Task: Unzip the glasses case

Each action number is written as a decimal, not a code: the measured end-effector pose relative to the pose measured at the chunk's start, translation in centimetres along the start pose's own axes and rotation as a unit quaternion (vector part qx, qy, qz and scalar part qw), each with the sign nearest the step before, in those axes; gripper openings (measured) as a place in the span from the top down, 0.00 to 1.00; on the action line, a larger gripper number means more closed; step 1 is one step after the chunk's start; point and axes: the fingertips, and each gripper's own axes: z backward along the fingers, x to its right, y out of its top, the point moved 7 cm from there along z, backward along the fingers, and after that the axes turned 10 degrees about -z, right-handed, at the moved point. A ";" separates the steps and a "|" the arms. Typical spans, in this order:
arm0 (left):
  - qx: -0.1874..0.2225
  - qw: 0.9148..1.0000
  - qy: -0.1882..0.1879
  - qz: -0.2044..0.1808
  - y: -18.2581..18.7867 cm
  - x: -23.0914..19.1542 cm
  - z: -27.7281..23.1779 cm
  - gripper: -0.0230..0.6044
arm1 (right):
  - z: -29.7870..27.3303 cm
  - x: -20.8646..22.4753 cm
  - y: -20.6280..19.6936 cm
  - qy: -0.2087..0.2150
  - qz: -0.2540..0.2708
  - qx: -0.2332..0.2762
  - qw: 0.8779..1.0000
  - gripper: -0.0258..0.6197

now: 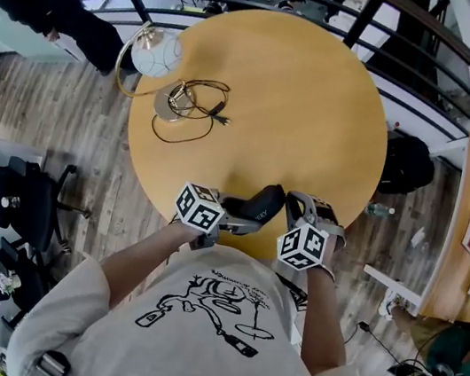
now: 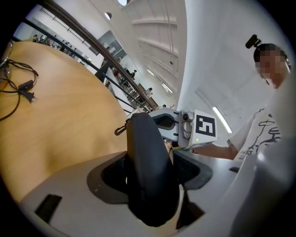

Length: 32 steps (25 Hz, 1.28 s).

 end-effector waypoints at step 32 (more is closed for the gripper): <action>-0.083 0.963 0.236 -0.103 -3.5 -13.5 -6.2 0.46 | 2.9 -5.1 -1.9 0.004 -0.288 0.037 0.957 0.92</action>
